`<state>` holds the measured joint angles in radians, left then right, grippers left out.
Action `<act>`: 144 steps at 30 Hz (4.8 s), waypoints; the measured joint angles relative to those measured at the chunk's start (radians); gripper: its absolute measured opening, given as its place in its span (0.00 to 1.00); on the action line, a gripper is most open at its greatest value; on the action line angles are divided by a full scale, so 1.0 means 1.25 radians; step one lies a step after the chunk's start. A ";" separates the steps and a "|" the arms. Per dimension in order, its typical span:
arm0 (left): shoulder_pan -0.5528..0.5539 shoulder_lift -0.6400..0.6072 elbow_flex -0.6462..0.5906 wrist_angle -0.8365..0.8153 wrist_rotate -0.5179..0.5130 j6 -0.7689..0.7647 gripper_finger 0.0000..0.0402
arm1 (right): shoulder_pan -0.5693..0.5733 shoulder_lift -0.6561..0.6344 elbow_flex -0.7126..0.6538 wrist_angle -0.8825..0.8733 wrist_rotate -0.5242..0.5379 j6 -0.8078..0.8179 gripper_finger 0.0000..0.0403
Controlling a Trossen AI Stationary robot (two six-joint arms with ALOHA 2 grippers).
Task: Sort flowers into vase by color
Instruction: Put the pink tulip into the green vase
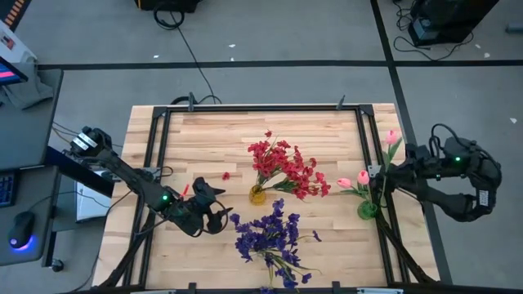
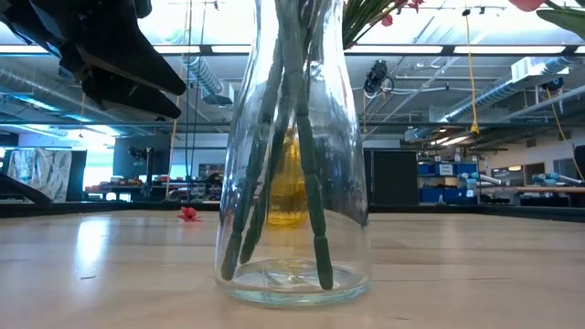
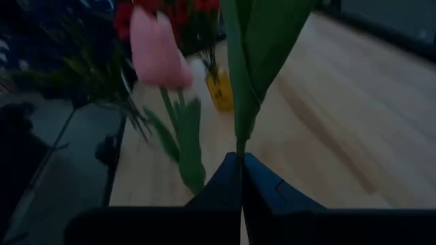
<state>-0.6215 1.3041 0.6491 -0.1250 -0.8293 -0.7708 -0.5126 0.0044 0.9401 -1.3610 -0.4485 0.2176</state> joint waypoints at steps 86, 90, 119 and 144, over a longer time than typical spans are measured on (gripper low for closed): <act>0.000 0.089 0.000 0.056 -0.070 0.030 0.83 | -0.355 0.001 -0.033 -0.150 -0.188 -0.238 0.14; 0.000 0.089 0.000 0.056 -0.070 0.030 0.83 | -0.352 0.001 -0.033 -0.151 -0.211 -0.237 0.18; 0.000 0.088 0.000 0.062 -0.069 0.028 0.83 | -0.323 0.002 -0.043 0.019 -0.003 -0.169 0.25; 0.000 0.088 0.000 0.072 -0.089 0.027 0.83 | -0.285 0.013 -0.053 0.228 0.171 -0.113 0.61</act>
<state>-0.6214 1.4139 0.6491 -0.0349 -0.9409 -0.7364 -0.8690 0.0202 0.8743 -1.0762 -0.2344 0.0762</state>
